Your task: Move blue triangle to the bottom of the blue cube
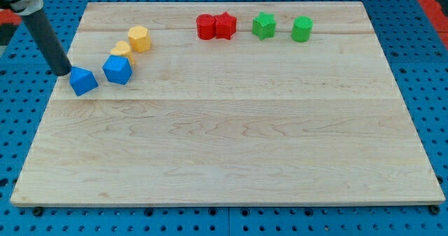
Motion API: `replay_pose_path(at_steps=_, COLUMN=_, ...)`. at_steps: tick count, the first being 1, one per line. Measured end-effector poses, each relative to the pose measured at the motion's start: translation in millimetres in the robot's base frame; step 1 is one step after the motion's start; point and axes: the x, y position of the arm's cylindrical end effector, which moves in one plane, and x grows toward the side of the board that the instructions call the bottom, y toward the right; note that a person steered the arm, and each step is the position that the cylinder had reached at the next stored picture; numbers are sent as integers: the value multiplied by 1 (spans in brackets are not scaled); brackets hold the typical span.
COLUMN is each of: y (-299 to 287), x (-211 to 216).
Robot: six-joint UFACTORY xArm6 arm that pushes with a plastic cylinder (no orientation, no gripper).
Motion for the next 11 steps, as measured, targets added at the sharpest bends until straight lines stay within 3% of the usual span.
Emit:
replay_pose_path(at_steps=3, y=44, x=5)
replay_pose_path(at_steps=4, y=-7, x=2)
replay_pose_path(at_steps=7, y=41, x=27)
replay_pose_path(at_steps=11, y=45, x=41)
